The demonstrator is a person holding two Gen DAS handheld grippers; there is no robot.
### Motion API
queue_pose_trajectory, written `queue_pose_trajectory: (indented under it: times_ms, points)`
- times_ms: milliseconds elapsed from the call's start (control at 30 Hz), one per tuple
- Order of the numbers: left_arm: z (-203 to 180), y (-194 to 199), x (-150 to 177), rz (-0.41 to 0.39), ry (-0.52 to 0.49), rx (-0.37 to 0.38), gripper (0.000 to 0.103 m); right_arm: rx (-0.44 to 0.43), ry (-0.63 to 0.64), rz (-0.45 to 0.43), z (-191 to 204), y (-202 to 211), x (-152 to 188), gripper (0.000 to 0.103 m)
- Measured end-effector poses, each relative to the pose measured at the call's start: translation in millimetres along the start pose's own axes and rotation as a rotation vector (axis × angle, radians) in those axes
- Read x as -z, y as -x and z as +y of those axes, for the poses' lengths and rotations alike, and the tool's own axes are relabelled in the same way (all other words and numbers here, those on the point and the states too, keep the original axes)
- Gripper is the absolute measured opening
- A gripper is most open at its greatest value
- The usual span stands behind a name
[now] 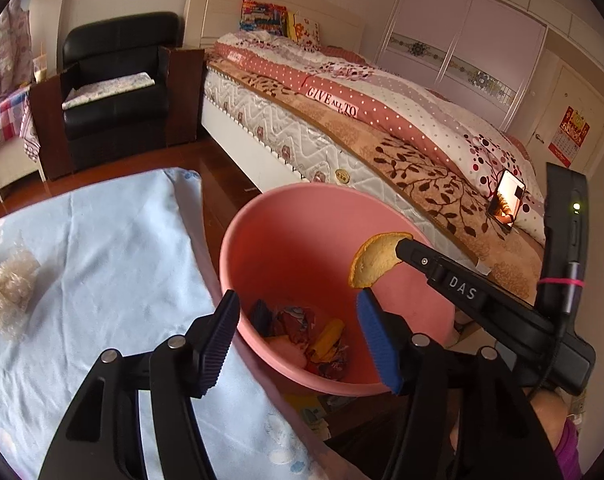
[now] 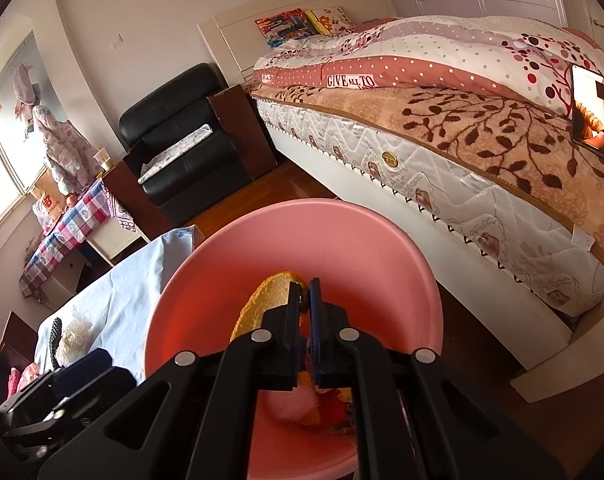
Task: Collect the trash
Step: 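Open the left tool to drop the white bag while the right tool releases the peel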
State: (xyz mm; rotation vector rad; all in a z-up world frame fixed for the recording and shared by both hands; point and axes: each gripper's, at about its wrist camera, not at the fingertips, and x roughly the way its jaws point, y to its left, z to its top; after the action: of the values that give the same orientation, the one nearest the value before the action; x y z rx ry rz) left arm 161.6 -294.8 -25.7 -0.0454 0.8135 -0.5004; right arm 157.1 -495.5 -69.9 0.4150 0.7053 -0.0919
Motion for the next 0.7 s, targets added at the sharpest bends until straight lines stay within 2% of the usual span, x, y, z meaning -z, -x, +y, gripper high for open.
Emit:
queue_pose_trajectory:
  times_ms: [333,400,467,567,700]
  points:
    - [19.8,38.2,0.4,-0.05,0.028,-0.03,0.061,-0.024,0.042,0.055,24.7,1.0,1.5,0.006]
    - [24.1,47.8,1.2,-0.063,0.037,-0.034,0.061,-0.025,0.055,0.057,32.6,4.2,2.5,0.01]
    - [27.0,56.8,1.8,-0.075,0.046,-0.038,0.061,-0.027,0.062,0.058,39.3,7.8,2.7,0.021]
    - [33.2,73.3,2.2,-0.101,0.056,-0.043,0.061,-0.029,0.07,0.038,51.0,18.2,2.2,0.032]
    - [42.6,96.5,4.8,-0.134,0.07,-0.056,0.061,-0.038,0.091,0.017,69.7,34.3,1.8,0.034]
